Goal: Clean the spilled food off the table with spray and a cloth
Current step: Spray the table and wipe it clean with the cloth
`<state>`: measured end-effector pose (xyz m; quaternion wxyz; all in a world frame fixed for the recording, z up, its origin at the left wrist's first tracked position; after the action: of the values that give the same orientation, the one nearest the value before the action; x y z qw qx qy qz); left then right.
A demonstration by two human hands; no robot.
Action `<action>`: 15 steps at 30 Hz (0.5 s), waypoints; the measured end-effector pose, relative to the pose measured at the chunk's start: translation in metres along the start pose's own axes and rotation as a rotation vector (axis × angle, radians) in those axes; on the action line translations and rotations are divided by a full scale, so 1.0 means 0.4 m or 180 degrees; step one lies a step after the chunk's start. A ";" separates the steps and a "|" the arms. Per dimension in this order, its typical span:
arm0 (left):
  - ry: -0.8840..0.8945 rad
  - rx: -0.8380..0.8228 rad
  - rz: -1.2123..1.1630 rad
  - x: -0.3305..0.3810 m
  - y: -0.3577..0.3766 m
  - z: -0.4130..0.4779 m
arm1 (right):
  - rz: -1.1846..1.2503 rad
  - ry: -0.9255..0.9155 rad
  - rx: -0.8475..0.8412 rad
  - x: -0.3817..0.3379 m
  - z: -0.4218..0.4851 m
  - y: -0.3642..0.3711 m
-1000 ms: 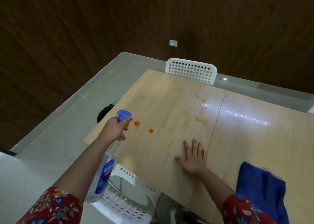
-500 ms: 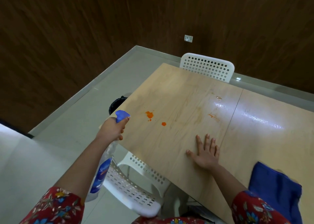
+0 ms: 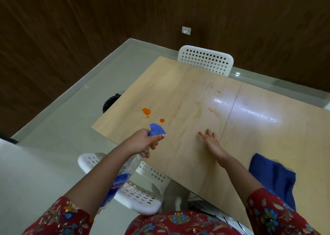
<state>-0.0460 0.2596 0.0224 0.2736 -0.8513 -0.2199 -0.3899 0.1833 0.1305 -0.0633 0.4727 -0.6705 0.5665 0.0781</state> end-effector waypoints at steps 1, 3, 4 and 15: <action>0.0053 0.0035 0.0036 0.008 0.002 0.004 | 0.0327 -0.0025 0.0052 -0.001 -0.010 -0.014; 0.0210 0.0263 0.0009 0.034 -0.003 0.018 | 0.0761 -0.0100 0.0138 0.000 -0.033 -0.034; 0.0299 0.0434 -0.0057 0.048 -0.010 0.026 | 0.0894 -0.0104 0.0160 0.003 -0.046 -0.038; 0.0969 0.1111 -0.0801 0.176 0.012 0.072 | -0.0023 -0.0767 -0.0525 -0.113 -0.146 0.063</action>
<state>0.0145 0.2857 0.0604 0.3957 -0.6887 -0.3442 -0.5007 0.1215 0.1215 -0.0164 0.4809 -0.6948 0.4949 0.2027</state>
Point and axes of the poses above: each hand's wrist, its own z-axis towards the middle knuckle, its own y-axis out of the palm, x = y × z, the point moved 7 cm from there along z, towards the middle knuckle, and after that the axes turned 10 degrees about -z, right-handed, at the moved point
